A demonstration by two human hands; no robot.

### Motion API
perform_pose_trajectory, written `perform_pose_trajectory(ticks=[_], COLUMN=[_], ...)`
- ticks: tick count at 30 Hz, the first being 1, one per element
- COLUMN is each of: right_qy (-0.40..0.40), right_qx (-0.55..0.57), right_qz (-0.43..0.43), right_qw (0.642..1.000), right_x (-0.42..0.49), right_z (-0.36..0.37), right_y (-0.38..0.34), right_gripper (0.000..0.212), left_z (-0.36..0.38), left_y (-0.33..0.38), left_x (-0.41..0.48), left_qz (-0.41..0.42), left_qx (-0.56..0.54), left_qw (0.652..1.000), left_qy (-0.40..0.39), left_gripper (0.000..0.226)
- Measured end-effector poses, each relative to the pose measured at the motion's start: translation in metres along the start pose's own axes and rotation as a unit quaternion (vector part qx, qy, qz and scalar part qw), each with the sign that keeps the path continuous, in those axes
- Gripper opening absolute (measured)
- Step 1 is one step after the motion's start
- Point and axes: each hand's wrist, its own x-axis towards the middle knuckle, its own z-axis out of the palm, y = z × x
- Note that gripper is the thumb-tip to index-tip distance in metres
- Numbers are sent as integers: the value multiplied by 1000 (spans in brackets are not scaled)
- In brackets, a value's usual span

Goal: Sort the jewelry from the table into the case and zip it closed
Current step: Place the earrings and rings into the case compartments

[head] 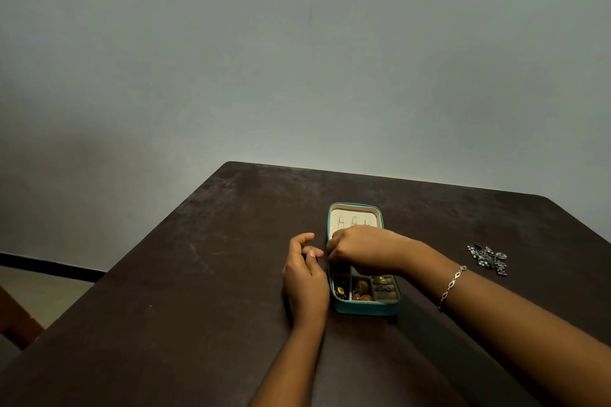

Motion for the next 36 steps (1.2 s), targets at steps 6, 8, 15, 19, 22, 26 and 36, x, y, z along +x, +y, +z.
perform_pose_trajectory(ticks=[6,8,15,19,22,26,36], right_qy=[92,156,285,286,302,361,405], right_qx=[117,165,207,217,248,347,442], right_qz=[72,114,178,209,271,398,590], right_qw=[986,967,919,910,880,769,541], right_x=[-9,-22,-108,-154,-182,-207,-221], right_z=[2,3,41,70,91,110,133], right_y=[1,3,-6,-22,-25,-19,36], right_gripper=[18,14,20,15,19,26,15], left_z=[0,0,-2,-2,8,34,104], left_y=[0,0,3,14,25,34,32], left_x=[1,1,-4,-15,-35,-64,-95], left_qz=[-1,3,97,238,332,420,401], left_qx=[13,25,62,112,118,98,114], left_qw=[1000,1000,993,965,935,892,865], left_qy=[-2,1,19,7,-32,-132,-279], left_gripper=[30,29,17,20,11,10,10])
